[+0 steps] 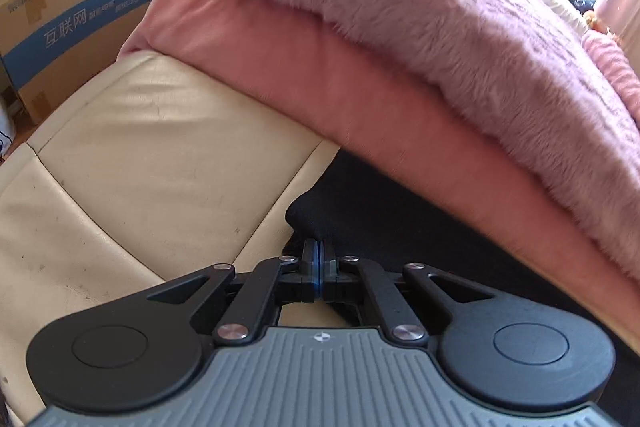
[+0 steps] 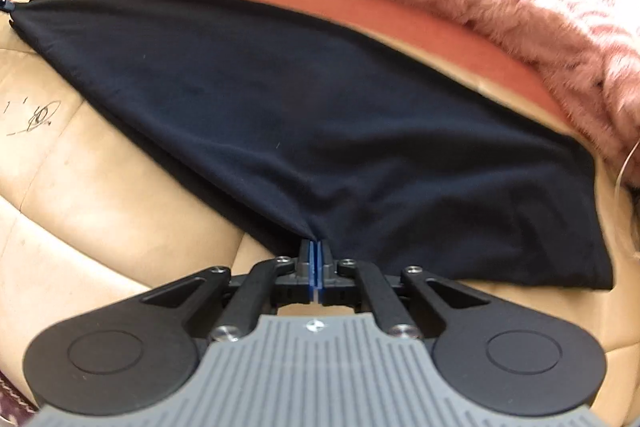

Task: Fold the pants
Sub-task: 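Open both grippers to release the pants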

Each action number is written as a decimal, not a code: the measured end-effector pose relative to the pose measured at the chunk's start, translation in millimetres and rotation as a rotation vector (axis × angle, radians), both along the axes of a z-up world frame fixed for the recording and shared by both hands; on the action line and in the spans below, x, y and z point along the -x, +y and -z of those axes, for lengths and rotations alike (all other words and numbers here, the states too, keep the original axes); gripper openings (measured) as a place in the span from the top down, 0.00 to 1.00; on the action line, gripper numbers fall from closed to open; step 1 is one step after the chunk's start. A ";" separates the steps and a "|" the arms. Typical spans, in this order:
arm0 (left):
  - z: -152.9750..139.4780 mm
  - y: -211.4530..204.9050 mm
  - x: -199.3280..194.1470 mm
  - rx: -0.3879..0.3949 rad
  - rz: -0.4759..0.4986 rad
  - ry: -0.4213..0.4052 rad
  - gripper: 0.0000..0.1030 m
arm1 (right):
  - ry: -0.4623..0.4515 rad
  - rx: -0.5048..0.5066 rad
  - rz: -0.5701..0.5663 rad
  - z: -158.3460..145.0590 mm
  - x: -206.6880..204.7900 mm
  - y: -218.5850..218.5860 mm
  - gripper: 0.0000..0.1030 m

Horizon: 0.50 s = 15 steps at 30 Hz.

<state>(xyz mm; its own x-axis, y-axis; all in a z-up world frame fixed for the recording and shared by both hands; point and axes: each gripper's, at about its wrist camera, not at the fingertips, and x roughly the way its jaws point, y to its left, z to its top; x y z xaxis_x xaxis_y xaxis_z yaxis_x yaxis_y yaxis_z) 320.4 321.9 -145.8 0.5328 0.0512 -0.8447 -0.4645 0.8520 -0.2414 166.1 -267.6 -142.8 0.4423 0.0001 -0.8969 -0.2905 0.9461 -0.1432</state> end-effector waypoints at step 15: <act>3.8 26.6 29.3 0.163 -0.135 -0.069 0.52 | -0.107 -0.112 0.137 -23.4 -21.2 -8.6 0.80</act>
<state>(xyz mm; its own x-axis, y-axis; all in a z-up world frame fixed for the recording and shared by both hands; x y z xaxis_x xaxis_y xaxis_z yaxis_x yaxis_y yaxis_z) 291.1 348.5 -149.5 0.5869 -0.0084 -0.8096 -0.5496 0.7301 -0.4061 187.3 -276.2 -119.4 0.5375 0.0307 -0.8427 -0.1466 0.9875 -0.0575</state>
